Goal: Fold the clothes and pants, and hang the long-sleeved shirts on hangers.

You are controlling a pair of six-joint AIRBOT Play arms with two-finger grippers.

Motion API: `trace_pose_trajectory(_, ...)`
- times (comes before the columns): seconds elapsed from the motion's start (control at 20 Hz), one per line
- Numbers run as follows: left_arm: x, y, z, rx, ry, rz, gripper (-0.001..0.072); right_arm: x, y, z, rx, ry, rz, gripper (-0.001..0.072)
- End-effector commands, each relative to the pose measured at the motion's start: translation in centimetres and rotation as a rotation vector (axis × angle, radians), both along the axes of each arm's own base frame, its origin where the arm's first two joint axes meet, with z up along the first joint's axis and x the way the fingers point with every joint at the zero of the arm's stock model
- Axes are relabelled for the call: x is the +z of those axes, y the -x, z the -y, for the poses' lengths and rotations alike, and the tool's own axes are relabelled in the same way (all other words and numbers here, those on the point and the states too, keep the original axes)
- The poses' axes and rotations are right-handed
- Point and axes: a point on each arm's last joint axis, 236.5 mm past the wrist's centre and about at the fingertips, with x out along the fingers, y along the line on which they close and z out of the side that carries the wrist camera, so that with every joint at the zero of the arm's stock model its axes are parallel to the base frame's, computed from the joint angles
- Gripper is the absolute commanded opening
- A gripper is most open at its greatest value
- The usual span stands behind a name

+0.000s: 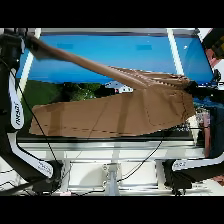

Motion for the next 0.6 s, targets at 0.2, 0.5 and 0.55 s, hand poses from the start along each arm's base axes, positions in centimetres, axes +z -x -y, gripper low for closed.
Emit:
trace_pose_trajectory(0.2,-18.8,13.9,-4.2,0.292,0.29,-0.53,0.0022,-0.4,0.5,0.0,0.022,0.016,-0.023,0.0045)
trace_pose_trajectory(0.5,-20.8,18.8,-4.6,0.143,0.132,-0.825,0.0023,-0.6,1.0,-0.2,0.043,0.018,-0.045,0.0045)
trace_pose_trajectory(0.55,-20.7,18.9,-4.9,0.138,0.113,-0.832,0.0024,-0.7,1.2,-0.3,0.047,0.017,-0.05,0.0045)
